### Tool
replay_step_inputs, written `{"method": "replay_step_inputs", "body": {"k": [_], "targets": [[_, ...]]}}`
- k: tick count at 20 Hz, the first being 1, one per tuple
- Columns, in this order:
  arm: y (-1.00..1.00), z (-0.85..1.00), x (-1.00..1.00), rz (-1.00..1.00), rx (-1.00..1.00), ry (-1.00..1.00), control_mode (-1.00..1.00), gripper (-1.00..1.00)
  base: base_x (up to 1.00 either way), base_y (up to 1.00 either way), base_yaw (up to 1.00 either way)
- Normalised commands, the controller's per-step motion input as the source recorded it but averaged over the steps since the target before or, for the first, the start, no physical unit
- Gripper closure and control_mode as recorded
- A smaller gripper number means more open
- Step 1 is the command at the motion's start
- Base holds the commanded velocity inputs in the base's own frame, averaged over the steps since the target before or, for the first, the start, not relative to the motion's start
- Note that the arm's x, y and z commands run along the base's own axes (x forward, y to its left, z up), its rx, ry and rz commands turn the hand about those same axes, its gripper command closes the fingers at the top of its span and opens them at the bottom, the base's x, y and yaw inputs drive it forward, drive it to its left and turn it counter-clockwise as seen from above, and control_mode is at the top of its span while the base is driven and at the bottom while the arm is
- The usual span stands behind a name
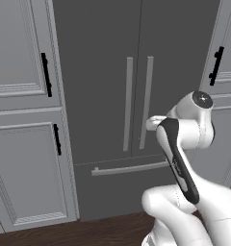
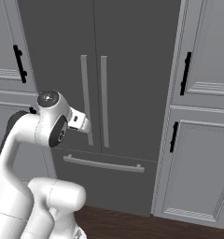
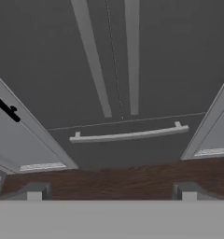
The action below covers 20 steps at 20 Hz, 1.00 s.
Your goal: Grab a lemon wedge from the fridge and one ice cube from the ice bowl, and put them in the glass of lemonade.
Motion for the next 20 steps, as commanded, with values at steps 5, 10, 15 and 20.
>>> {"method": "replay_step_inputs", "body": {"k": [5, 10, 15, 20], "targets": [[-0.27, 1.00, 0.11, 0.18, -0.11, -0.12, -1.00, -1.00, 0.00, 0.00, 0.00], [-0.06, 0.86, -0.04, 0.12, -0.20, -0.11, -1.00, -1.00, 0.00, 0.00, 0.00], [0.00, 0.01, 0.10, 0.00, -0.22, -0.10, -1.00, -1.00, 0.00, 0.00, 0.00], [0.00, -0.42, 0.67, -0.15, -0.02, -0.06, -1.00, -1.00, 0.00, 0.00, 0.00]]}}
